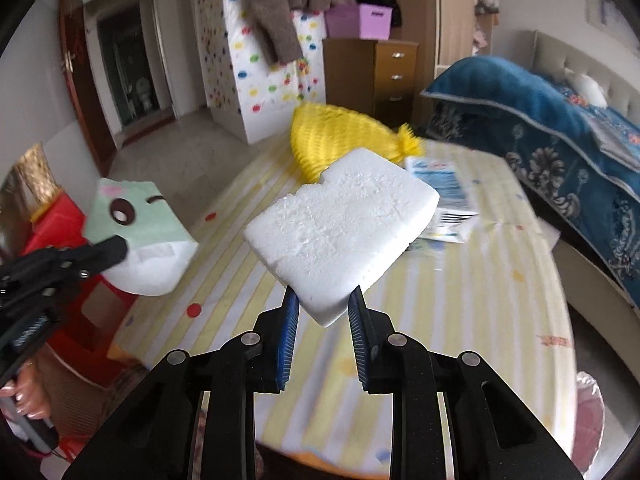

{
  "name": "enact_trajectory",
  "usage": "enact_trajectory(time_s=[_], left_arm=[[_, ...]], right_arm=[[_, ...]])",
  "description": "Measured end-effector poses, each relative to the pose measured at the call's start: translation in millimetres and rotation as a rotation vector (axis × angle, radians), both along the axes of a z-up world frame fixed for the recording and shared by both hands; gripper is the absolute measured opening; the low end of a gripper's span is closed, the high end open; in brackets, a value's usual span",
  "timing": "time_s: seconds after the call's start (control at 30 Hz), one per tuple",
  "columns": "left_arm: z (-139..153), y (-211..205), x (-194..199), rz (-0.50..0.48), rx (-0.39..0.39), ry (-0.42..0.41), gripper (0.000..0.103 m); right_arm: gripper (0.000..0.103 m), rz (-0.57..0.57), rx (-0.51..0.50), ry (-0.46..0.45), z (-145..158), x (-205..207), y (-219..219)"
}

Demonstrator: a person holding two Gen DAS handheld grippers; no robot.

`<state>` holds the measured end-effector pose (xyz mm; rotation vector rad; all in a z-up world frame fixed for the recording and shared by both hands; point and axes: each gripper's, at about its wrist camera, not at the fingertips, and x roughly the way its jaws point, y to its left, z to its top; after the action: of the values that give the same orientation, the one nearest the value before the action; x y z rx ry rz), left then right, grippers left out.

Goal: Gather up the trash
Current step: 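Carry the cloth and foam block over the wastebasket with both grippers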

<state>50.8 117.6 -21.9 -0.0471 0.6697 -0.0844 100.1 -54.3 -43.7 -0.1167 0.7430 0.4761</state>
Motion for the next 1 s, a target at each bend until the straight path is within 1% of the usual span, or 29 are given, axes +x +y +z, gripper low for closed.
enact_trajectory(time_s=[0.2, 0.23, 0.3, 0.4, 0.43, 0.5, 0.53, 0.73, 0.93, 1.0], left_arm=[[8.8, -57.2, 0.1, -0.117, 0.043, -0.017, 0.008], [9.9, -68.0, 0.9, -0.141, 0.050, -0.019, 0.008], [10.1, -87.0, 1.4, -0.182, 0.064, -0.023, 0.008], [11.6, -126.3, 2.2, -0.272, 0.087, -0.036, 0.008], [11.3, -136.3, 2.1, -0.293, 0.092, -0.039, 0.008], [11.1, -161.4, 3.0, -0.349, 0.098, -0.044, 0.008], [10.8, -178.8, 3.8, -0.391, 0.102, -0.046, 0.008], [4.4, -256.8, 2.1, -0.574, 0.136, -0.064, 0.008], [-10.4, -323.9, 5.8, -0.709, 0.148, -0.054, 0.008], [-17.4, -342.6, 6.3, -0.747, 0.152, -0.038, 0.008]], right_arm=[[0.026, -0.074, 0.035, -0.015, 11.4, -14.3, -44.9], [0.026, -0.108, 0.046, -0.019, 12.5, -20.2, -63.4], [0.027, -0.146, 0.055, -0.024, 16.1, -27.0, -82.7], [0.027, -0.193, 0.067, -0.031, 20.3, -37.7, -108.1], [0.027, -0.241, 0.071, -0.042, 22.8, -44.7, -128.2], [0.027, -0.273, 0.071, -0.049, 23.2, -50.8, -143.3], [0.027, -0.325, 0.067, -0.055, 23.7, -59.1, -163.2], [0.027, -0.470, 0.059, -0.039, 17.0, -82.4, -221.4], [0.028, -0.612, 0.042, -0.005, 0.8, -102.8, -286.7], [0.028, -0.630, 0.043, 0.006, -5.2, -102.1, -300.9]])
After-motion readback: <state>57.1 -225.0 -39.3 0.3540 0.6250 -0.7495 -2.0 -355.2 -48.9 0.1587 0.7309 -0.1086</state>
